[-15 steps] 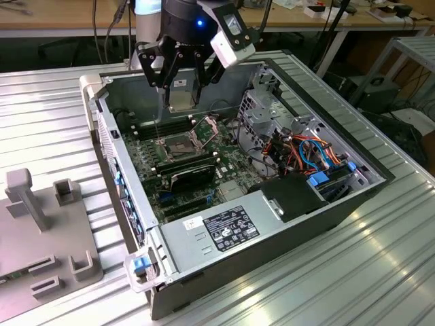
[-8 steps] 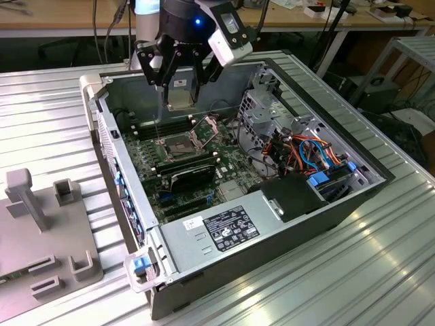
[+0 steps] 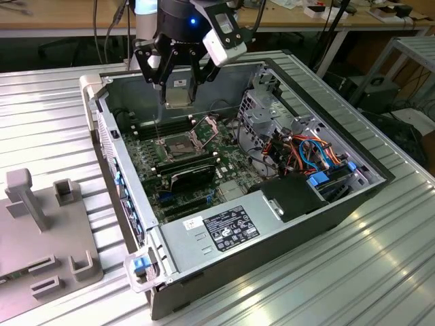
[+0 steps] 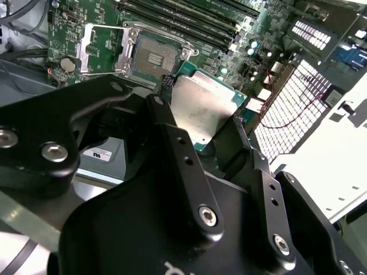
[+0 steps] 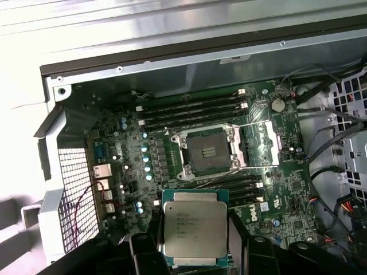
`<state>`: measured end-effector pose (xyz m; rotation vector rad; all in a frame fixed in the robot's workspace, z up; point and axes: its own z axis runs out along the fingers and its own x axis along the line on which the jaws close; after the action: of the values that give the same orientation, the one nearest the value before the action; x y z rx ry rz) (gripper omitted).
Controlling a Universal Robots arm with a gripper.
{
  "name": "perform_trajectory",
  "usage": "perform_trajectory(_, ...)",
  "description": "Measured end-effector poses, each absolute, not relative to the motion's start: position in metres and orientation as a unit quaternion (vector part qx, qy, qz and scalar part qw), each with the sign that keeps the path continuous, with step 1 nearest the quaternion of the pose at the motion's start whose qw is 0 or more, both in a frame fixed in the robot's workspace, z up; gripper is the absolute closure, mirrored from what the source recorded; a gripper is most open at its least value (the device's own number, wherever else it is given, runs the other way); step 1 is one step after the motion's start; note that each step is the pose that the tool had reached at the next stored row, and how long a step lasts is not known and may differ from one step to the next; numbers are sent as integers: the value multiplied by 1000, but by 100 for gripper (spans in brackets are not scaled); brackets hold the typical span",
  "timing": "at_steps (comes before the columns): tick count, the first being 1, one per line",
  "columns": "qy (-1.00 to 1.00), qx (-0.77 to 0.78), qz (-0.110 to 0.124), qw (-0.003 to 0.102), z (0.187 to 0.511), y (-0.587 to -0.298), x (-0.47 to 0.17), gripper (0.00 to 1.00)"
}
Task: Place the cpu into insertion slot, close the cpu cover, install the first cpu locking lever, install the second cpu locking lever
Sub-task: 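Place the cpu into insertion slot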
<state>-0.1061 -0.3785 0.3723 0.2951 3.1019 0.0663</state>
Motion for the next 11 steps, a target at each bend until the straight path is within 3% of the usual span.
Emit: perform_trajectory(11, 983, 182, 20, 14, 364, -377, -106, 46)
